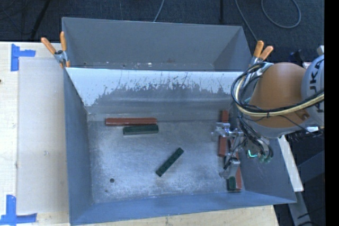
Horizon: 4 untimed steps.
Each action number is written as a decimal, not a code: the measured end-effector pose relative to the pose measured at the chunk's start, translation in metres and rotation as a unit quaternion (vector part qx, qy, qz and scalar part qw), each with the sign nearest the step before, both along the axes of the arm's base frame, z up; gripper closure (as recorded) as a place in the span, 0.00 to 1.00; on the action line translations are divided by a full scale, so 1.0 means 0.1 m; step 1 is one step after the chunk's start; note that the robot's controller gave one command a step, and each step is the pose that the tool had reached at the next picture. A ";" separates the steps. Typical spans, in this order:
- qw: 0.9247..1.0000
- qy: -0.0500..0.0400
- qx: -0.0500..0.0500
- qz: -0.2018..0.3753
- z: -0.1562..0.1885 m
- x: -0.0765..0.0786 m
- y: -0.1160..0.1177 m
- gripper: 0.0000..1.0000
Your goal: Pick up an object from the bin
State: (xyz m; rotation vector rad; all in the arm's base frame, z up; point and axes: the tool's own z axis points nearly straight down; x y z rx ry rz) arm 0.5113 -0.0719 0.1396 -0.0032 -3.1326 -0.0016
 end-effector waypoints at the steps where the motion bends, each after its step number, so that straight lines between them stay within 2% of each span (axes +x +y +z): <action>1: 0.994 -0.005 0.001 0.109 -0.20 0.44 0.60 0.00; 2: 0.990 -0.001 0.002 0.140 -0.73 0.05 1.03 0.00; 3: 0.990 -0.004 0.001 0.139 -0.70 0.08 1.01 1.00; 4: 0.989 -0.010 0.000 0.144 0.62 0.56 1.09 1.00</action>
Offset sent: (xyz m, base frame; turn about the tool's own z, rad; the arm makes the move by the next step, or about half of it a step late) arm 0.0435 0.0585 -0.0186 -0.2172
